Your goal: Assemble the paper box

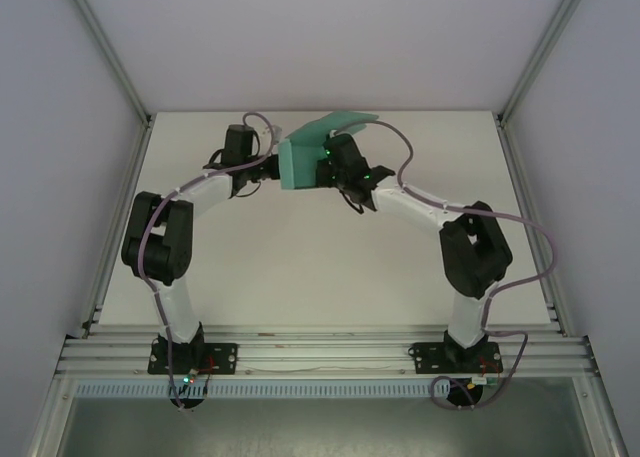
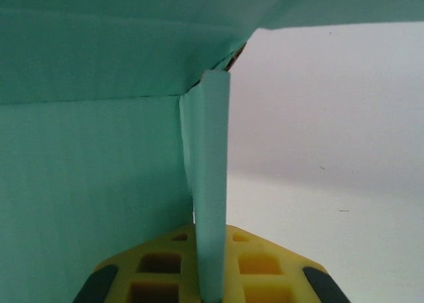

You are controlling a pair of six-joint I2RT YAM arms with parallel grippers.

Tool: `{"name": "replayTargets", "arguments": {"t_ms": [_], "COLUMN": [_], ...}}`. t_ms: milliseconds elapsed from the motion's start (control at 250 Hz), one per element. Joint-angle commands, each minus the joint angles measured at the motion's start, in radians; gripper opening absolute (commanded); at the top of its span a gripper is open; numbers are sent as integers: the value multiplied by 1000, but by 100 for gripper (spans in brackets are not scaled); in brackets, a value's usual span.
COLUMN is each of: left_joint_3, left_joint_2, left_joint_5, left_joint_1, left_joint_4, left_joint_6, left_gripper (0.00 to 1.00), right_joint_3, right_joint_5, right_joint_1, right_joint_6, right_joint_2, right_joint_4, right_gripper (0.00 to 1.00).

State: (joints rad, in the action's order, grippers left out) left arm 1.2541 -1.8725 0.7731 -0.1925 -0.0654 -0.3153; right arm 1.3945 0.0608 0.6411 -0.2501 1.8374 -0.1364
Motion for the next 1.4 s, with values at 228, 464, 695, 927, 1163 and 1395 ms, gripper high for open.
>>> {"name": "replayTargets", "arguments": {"t_ms": [228, 464, 695, 927, 1163, 1395], "left_joint_3": [-126, -175, -188, -183, -176, -156], "left_joint_2": [75, 187, 230, 209, 217, 229], "left_joint_5": [-173, -392, -401, -396, -359, -335], "left_joint_1": [76, 85, 84, 84, 69, 48], "left_joint_4": [142, 235, 240, 236, 213, 223], "left_joint_6": [-31, 17, 35, 47, 68, 104], "left_gripper": [100, 100, 100, 100, 100, 100], "right_joint_3": [-98, -82, -16, -30, -37, -53], "right_joint_5": [-80, -68, -246, -302, -216, -216], "right_joint_1": [-88, -84, -37, -19, -20, -21], "right_joint_6": [-45, -52, -30, -3, 21, 11], "right_joint_2": [-132, 11, 138, 157, 51, -38], "right_joint_4": [-281, -395, -519, -533, -493, -467], "right_gripper": [0, 0, 0, 21, 54, 65]}}
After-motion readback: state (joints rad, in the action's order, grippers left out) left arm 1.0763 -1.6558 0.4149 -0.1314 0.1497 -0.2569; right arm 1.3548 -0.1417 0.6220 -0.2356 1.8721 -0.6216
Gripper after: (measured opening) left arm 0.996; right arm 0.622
